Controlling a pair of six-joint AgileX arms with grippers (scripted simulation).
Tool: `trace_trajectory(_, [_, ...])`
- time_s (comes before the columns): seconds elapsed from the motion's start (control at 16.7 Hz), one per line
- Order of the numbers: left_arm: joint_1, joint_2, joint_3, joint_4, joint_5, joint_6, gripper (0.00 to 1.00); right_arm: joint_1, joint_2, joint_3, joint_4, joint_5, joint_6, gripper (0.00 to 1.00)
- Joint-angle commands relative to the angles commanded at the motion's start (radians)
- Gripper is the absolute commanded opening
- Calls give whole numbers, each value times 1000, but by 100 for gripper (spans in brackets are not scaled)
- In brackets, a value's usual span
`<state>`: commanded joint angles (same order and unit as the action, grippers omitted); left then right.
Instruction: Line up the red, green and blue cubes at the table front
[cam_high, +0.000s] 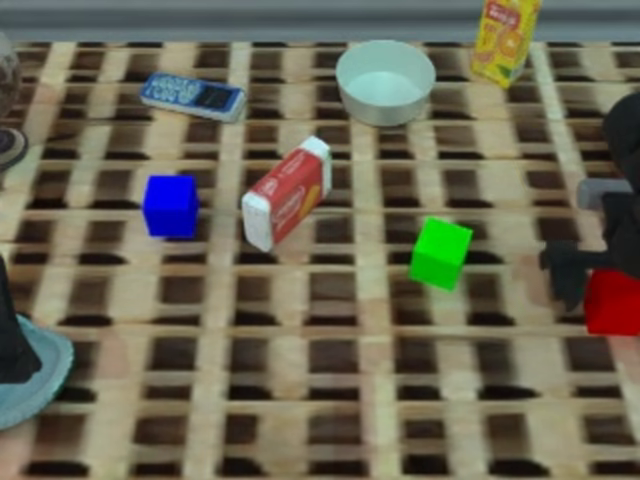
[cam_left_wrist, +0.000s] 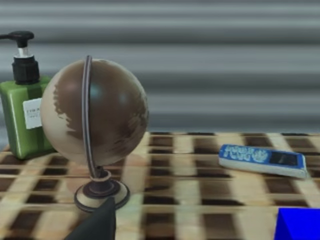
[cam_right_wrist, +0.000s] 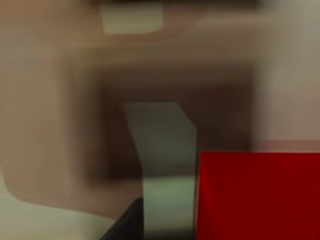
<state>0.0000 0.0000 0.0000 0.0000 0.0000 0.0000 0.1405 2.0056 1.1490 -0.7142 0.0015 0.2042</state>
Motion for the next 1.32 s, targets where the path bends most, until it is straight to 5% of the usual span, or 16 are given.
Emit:
trace_trajectory(0.36, [0, 0, 0, 0, 0, 0, 100, 0, 0, 0, 0, 0, 0, 0])
trace_trajectory(0.96, [0, 0, 0, 0, 0, 0, 100, -1, -36, 25, -32, 5, -3, 0])
trace_trajectory(1.32, [0, 0, 0, 0, 0, 0, 100, 5, -123, 139, -244, 5, -4, 0])
